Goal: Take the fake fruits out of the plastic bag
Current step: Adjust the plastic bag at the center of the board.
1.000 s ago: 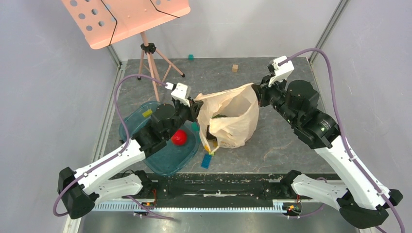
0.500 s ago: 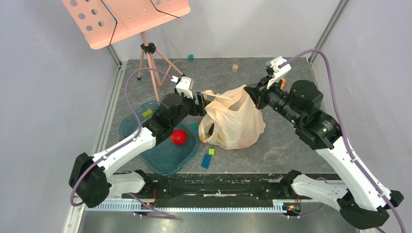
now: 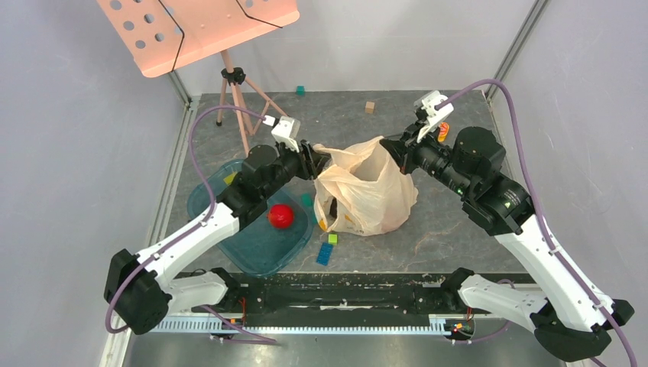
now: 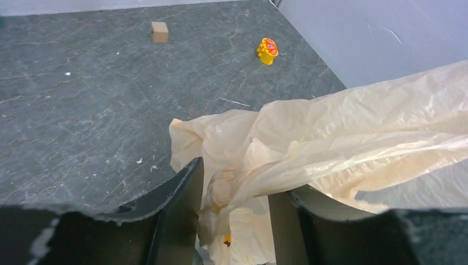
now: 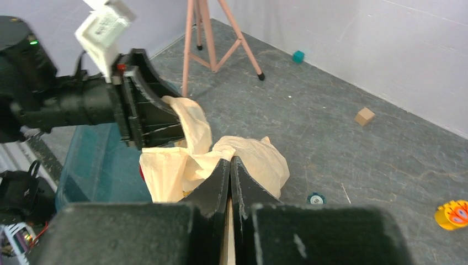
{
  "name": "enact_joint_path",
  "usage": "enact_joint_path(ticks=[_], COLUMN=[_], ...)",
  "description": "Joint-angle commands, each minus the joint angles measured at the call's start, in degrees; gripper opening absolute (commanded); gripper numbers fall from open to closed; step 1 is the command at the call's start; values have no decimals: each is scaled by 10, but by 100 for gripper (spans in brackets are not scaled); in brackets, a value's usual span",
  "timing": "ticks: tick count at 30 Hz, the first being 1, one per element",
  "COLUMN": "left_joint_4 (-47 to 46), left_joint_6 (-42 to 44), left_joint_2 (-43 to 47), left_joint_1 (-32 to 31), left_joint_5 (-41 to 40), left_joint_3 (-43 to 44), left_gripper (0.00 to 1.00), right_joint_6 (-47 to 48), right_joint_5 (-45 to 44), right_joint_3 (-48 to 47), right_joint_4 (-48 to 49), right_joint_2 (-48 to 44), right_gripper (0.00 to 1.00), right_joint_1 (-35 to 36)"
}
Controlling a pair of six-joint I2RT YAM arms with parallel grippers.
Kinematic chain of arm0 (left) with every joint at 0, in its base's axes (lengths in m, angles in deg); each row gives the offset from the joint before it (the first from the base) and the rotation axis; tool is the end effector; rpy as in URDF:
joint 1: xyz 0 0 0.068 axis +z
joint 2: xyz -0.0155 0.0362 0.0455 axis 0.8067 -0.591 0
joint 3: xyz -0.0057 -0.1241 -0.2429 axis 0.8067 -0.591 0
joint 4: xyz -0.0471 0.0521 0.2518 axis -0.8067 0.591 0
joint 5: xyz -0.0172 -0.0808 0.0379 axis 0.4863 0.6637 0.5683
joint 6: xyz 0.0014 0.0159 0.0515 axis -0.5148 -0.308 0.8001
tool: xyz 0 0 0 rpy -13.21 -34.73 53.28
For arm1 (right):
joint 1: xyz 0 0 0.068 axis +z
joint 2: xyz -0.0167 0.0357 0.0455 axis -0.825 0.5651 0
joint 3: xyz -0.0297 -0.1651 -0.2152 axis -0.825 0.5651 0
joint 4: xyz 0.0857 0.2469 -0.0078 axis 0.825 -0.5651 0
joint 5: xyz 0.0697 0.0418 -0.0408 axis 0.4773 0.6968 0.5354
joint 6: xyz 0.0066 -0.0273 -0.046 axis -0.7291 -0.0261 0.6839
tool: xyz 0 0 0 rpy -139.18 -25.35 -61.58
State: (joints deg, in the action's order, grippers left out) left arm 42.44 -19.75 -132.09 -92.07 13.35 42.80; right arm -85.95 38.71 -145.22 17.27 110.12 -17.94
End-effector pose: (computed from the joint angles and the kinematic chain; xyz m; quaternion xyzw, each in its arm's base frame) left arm 0.2119 -0.1671 0.3284 0.1173 0.7403 -0.3225 0.5781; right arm 0.1497 0.1177 0.4598 -0.2367 0.6998 0.2497 0.6260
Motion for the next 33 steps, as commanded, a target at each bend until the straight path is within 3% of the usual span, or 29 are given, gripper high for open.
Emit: enact_joint_path(ticks=[1,8,15,18,22,27,33], left_joint_4=[-57,-94,-132,-160,-183,-143,-147], left_joint_6=[-29,-29,-64,-84,-83,-63,-73], left_joint_2=[-29,-118,-271,-313,-299,-270,-264], left_joint_1=[9,23,25,25,25,28,43], left_joint_5=[45,95,272,319,319,319,363], left_joint_3=[-4,38,108,112,88,106,119], left_gripper=[51,49,47,41,41,36,31], right_joint_6=[22,46,33,29,30,38,50], right_joint_5=[78,232,258,243,190,115,119], right_joint_3=[1,0,11,17,6,-74,-162], right_joint_4=[31,42,57,68,89,92,87], right_joint_2=[-17,-29,-21,-22,-26,14,83], right_gripper=[0,0,0,0,0,0,0], right_joint_1=[-1,-1,-1,-1,-1,-1,-1])
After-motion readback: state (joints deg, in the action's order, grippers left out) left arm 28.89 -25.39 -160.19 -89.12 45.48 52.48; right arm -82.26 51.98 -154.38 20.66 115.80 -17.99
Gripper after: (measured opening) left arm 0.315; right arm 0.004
